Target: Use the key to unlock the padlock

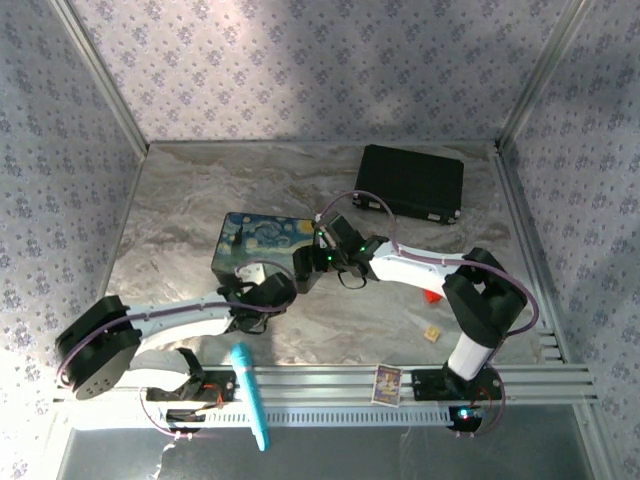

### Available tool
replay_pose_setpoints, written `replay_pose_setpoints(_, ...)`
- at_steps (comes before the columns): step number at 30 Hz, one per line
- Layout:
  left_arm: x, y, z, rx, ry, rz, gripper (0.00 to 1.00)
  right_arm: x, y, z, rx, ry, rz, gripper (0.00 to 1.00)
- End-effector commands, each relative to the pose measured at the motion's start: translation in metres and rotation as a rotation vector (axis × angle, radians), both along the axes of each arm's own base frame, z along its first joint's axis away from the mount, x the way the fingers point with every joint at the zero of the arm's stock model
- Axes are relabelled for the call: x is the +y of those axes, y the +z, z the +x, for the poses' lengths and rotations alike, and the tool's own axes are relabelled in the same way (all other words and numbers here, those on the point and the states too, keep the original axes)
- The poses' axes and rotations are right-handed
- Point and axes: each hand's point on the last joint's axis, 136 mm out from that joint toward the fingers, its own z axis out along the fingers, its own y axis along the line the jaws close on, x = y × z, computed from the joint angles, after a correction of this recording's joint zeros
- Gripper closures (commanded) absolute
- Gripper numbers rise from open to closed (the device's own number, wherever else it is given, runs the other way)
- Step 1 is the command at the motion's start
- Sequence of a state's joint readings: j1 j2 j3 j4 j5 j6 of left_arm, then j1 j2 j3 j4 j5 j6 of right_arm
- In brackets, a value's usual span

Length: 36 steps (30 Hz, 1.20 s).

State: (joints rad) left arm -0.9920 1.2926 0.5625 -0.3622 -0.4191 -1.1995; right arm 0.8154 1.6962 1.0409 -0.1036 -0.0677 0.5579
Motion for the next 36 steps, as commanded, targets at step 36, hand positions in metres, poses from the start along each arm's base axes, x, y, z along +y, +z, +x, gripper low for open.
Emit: replay_pose_setpoints(36,0.024,-0.045,-0.043,0.256,-0.140,0.355,0.75,-0.048,-0.069,-0.020,0.140,-0.061,-0.174,0.19)
